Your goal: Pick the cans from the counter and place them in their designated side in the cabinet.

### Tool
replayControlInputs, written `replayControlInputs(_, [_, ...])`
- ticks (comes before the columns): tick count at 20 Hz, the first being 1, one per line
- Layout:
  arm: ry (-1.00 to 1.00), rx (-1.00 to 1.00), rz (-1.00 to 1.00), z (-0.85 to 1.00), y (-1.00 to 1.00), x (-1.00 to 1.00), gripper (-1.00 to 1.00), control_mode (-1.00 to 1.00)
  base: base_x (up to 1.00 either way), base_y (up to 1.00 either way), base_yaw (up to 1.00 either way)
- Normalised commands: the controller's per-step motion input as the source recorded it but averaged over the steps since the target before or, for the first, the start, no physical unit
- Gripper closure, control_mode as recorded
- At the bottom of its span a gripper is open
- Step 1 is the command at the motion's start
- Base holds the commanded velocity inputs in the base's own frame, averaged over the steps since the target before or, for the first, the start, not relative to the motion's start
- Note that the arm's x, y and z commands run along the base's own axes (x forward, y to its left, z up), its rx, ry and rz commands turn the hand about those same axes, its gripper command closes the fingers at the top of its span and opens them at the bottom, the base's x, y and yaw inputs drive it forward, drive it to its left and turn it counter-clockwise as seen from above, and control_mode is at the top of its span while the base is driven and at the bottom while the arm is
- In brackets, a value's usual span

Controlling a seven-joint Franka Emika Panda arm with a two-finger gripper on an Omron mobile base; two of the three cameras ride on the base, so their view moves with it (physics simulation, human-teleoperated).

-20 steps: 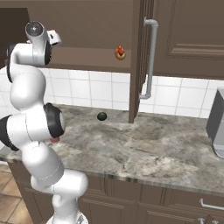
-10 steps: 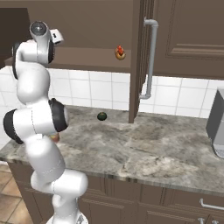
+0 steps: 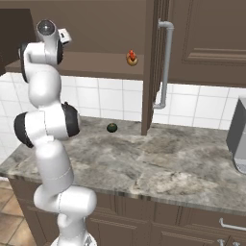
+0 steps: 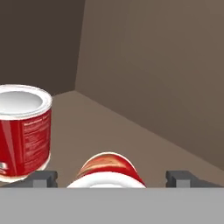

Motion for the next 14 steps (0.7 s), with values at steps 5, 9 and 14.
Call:
replayControlInputs(5, [0.10,-0.01,0.00,0.17,0.00,-0.03,-1.00,-1.00,0.00,0.00,0.00])
replayControlInputs(9, [0.06,0.00,0.00,0.10,0.07,0.09,-1.00,-1.00,0.00,0.00,0.00])
replayControlInputs(14, [0.01,0.00,0.00,0.06,0.05,0.29,-1.00,-1.00,0.00,0.00,0.00])
